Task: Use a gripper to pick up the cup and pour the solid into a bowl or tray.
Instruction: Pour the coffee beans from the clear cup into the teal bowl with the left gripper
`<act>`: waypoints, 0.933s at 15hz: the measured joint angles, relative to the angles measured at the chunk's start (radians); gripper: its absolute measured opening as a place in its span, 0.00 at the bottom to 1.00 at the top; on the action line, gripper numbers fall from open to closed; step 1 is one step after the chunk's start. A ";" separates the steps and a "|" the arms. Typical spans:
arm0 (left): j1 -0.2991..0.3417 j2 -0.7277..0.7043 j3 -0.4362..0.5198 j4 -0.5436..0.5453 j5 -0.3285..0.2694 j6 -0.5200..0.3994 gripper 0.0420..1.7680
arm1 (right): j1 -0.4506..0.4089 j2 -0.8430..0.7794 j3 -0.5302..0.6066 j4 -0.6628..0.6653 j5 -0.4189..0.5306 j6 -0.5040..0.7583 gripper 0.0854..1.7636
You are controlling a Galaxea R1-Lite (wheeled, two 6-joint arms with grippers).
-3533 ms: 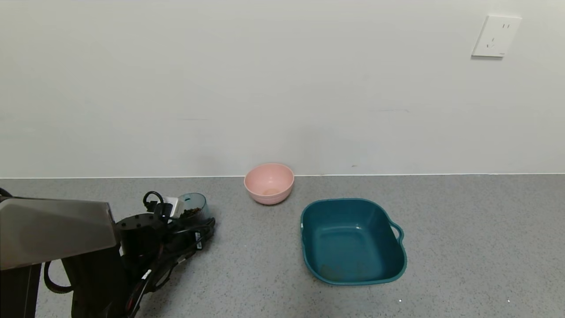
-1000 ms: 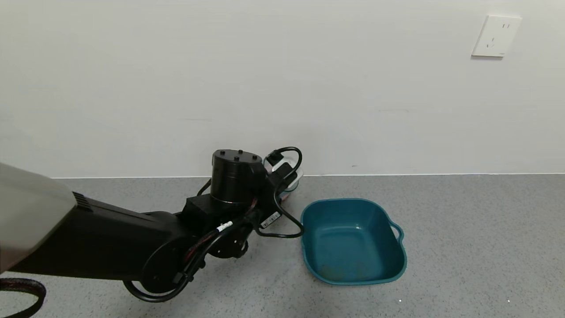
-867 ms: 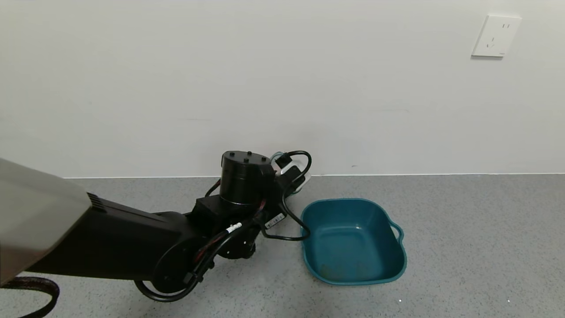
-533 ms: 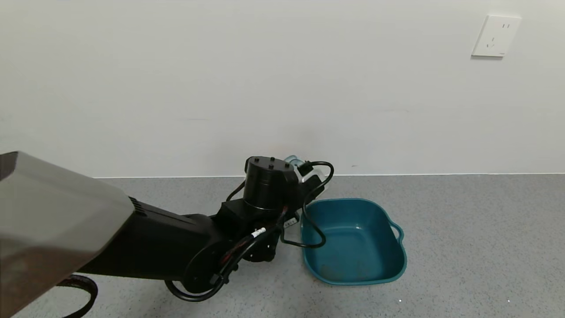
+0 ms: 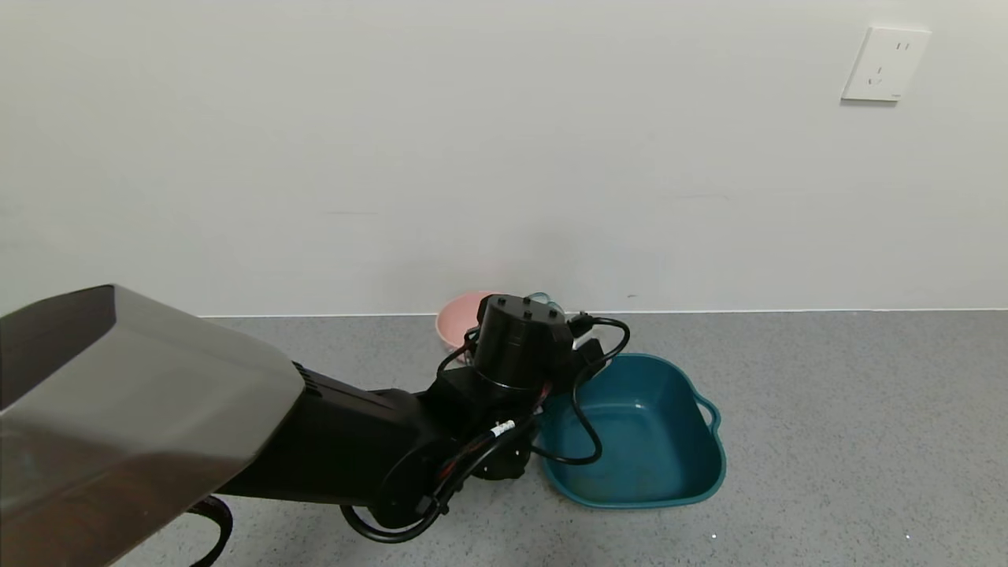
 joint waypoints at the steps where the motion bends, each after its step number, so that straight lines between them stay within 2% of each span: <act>1: -0.006 0.001 -0.002 0.009 0.012 0.023 0.73 | 0.000 0.000 0.000 0.000 0.000 0.000 0.97; 4: -0.017 0.005 -0.004 0.011 0.035 0.083 0.73 | 0.000 0.000 0.000 0.000 0.000 0.000 0.97; 6: -0.024 0.008 -0.004 0.013 0.072 0.112 0.73 | 0.000 0.000 0.000 0.000 0.000 0.000 0.97; 10: -0.031 0.022 -0.021 0.011 0.082 0.169 0.73 | 0.000 0.000 0.000 0.000 0.000 0.000 0.97; 14: -0.037 0.030 -0.031 -0.002 0.081 0.270 0.73 | 0.000 0.000 0.000 0.000 0.000 0.000 0.97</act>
